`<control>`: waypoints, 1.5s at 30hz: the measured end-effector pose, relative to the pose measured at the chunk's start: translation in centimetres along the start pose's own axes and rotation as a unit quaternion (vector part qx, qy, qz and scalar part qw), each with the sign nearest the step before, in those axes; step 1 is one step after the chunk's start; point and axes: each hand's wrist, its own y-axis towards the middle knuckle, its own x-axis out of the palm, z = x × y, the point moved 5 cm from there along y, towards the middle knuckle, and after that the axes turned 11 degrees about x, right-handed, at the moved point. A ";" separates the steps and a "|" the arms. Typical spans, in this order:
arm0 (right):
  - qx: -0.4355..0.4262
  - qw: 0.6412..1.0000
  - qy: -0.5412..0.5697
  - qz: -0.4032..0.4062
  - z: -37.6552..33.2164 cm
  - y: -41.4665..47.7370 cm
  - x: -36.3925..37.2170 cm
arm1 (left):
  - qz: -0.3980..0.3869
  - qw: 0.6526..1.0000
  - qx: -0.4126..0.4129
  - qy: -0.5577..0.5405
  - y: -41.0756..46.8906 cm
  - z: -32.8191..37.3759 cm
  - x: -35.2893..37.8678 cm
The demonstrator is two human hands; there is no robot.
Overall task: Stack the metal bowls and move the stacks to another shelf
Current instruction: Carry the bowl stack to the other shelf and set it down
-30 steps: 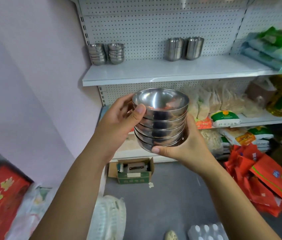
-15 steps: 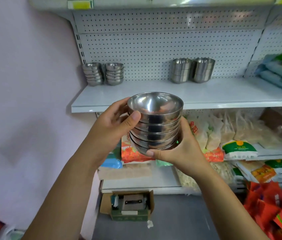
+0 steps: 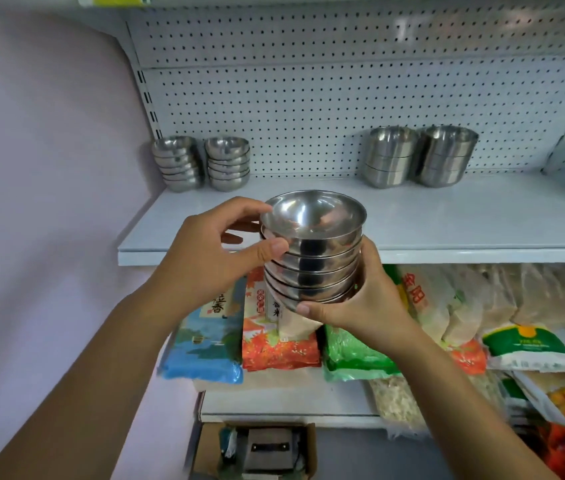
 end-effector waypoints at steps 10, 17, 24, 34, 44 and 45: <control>0.027 0.998 -0.004 0.054 2.4 12.9 1.8 | -0.038 0.998 0.034 0.049 10.9 -9.2 -0.6; 0.039 0.995 -0.012 0.090 5.3 18.9 3.4 | -0.113 0.985 0.048 0.118 15.7 -15.8 0.4; 0.048 0.996 -0.018 0.072 7.4 24.2 3.4 | -0.117 0.974 0.082 0.173 19.4 -19.6 1.8; 0.024 0.999 -0.022 0.026 9.0 31.1 2.6 | -0.113 0.966 0.129 0.192 24.5 -22.2 3.2; -0.001 1.000 -0.007 -0.005 9.7 36.1 3.3 | -0.083 0.965 0.111 0.224 26.9 -24.3 3.2; -0.007 1.000 -0.005 -0.005 9.7 36.4 3.3 | -0.080 0.963 0.109 0.235 27.1 -24.4 3.2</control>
